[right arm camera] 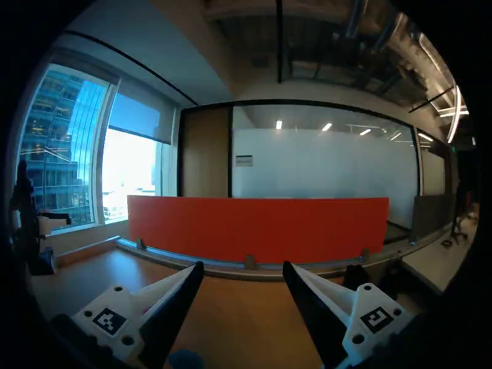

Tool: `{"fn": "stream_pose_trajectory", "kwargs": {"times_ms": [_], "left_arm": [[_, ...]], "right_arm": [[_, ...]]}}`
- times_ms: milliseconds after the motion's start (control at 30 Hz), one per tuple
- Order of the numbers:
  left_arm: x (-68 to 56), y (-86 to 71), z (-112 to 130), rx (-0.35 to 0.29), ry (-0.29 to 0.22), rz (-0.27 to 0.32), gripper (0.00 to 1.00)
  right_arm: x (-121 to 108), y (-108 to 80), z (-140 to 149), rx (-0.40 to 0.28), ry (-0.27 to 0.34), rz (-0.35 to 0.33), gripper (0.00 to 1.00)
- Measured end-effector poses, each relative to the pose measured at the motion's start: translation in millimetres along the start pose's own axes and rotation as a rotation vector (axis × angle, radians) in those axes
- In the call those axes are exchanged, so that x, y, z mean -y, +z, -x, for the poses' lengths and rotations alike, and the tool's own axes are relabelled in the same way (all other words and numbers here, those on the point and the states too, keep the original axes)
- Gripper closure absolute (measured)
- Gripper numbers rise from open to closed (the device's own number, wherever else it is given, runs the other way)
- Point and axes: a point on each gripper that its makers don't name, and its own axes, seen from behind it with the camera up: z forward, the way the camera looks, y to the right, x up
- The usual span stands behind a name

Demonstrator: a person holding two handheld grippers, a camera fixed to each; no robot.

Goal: Pour water

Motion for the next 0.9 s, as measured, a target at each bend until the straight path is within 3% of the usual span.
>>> {"fn": "stream_pose_trajectory", "kwargs": {"times_ms": [200,600,733,900], "left_arm": [[-11.0,4.0,1,0.023,-0.024,0.065,0.02],[-54.5,1.4,-19,-0.012,-0.078,0.289,0.02],[-66.7,-0.6,-22,-0.018,-0.067,0.348,0.02],[-75.0,-0.8,-16,-0.013,-0.045,0.381,0.02]], "right_arm": [[12,0.2,6,0.02,0.02,-0.064,0.01],[64,-8.3,-3,0.004,0.01,-0.32,0.01],[80,-10.9,-7,-0.004,0.003,-0.381,0.01],[88,-9.0,-11,-0.011,0.01,-0.407,0.01]]}}
